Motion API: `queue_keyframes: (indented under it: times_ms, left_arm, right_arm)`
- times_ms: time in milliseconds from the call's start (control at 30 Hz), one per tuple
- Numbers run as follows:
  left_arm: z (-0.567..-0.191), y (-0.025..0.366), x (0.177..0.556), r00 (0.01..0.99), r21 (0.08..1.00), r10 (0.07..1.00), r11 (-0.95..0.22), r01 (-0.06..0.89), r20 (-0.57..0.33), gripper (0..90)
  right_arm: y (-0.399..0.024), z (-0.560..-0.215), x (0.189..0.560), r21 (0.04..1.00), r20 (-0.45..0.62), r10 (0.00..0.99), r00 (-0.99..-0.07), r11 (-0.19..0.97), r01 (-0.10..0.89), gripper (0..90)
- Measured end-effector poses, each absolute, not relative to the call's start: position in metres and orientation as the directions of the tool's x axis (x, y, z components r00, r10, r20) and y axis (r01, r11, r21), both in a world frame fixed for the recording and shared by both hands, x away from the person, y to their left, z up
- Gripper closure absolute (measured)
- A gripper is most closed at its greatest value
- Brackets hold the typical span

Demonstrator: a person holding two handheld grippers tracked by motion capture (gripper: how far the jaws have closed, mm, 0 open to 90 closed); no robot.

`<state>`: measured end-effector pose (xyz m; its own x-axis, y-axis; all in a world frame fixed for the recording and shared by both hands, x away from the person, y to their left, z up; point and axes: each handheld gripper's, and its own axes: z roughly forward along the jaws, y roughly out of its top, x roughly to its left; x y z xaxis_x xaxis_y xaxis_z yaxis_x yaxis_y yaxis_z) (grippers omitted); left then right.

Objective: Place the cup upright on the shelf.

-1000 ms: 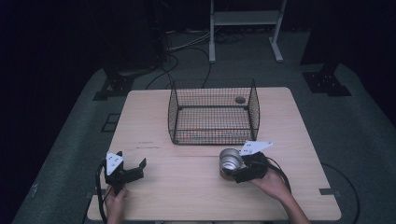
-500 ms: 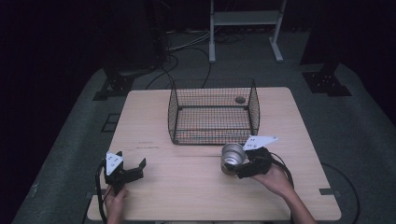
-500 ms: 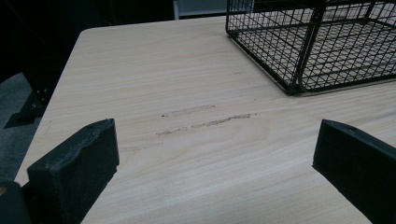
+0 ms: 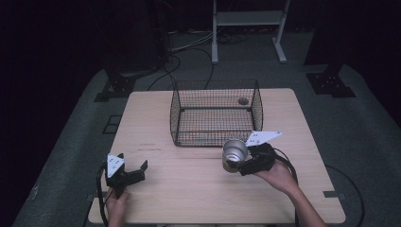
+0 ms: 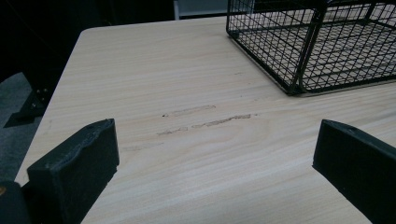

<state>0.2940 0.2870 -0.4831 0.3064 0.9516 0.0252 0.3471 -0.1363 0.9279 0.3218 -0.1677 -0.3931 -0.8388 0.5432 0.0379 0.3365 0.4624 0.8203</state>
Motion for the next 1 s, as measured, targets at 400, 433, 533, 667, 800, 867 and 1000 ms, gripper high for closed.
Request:
queue_keyframes:
  times_ms: [400,433,533,667,800,867,1000]
  left_arm:
    - [-0.483,0.287,0.294,0.305,0.928,0.952,-0.134,0.348,0.023,0.0]
    - [-0.483,0.287,0.294,0.306,0.928,0.952,-0.135,0.348,0.023,0.0]
    - [-0.483,0.287,0.294,0.306,0.928,0.952,-0.135,0.348,0.024,0.0]
    - [-0.483,0.287,0.294,0.306,0.927,0.952,-0.134,0.349,0.022,0.0]
    - [-0.483,0.287,0.294,0.306,0.928,0.952,-0.132,0.349,0.021,0.0]
    - [-0.483,0.287,0.294,0.308,0.927,0.951,-0.135,0.35,0.023,0.0]
    - [-0.483,0.287,0.294,0.308,0.925,0.951,-0.137,0.353,0.023,0.0]
  right_arm:
    - [-0.163,-0.38,0.327,0.821,0.021,0.534,-0.845,0.473,0.32,18.0]
    - [-0.162,-0.379,0.328,0.821,0.019,0.534,-0.845,0.474,0.318,18.0]
    - [-0.161,-0.374,0.33,0.826,0.017,0.533,-0.846,0.47,0.313,18.0]
    - [-0.156,-0.369,0.332,0.826,0.008,0.526,-0.851,0.477,0.302,18.0]
    - [-0.154,-0.362,0.336,0.827,0.002,0.525,-0.851,0.478,0.297,18.0]
    - [-0.153,-0.359,0.339,0.828,0.001,0.526,-0.85,0.477,0.296,18.0]
    - [-0.151,-0.353,0.343,0.827,0.006,0.52,-0.854,0.477,0.296,18.0]
